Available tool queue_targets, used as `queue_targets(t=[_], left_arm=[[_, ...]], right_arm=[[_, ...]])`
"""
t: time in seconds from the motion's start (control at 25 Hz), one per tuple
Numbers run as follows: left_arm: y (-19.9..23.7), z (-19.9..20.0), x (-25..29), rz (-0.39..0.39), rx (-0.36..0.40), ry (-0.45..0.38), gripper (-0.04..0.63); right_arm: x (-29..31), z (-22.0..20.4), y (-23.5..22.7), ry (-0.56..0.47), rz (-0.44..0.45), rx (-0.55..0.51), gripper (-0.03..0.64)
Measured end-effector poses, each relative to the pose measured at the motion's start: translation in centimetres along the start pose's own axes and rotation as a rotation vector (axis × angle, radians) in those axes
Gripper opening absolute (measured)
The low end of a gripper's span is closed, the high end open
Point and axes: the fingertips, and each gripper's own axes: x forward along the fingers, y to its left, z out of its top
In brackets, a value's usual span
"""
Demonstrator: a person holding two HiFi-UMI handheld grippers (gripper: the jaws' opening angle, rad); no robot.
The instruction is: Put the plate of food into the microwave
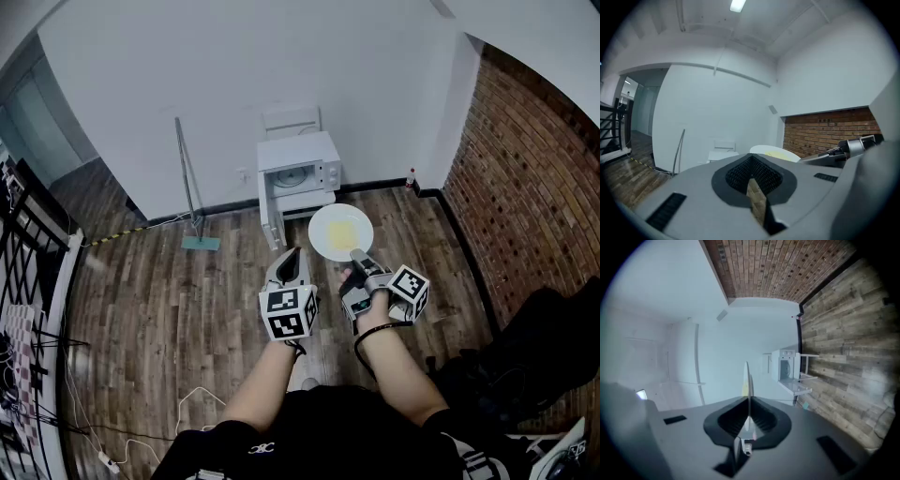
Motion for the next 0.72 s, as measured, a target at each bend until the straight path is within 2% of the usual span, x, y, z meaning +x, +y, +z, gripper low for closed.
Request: queue_targets(t=[0.36, 0.72], left_arm=[[1.1, -0.3, 1.1, -0.01, -0.008, 0.012, -0.002], [4.2, -1.3, 2.4, -0.021, -0.053, 0.028, -0.002]], right_arm=[[1.1, -0.1, -1.6, -0.009, -0.065, 0.032, 0.026], [3.6, -1.7, -3.2, 0.031, -0.082, 0.021, 0.026]])
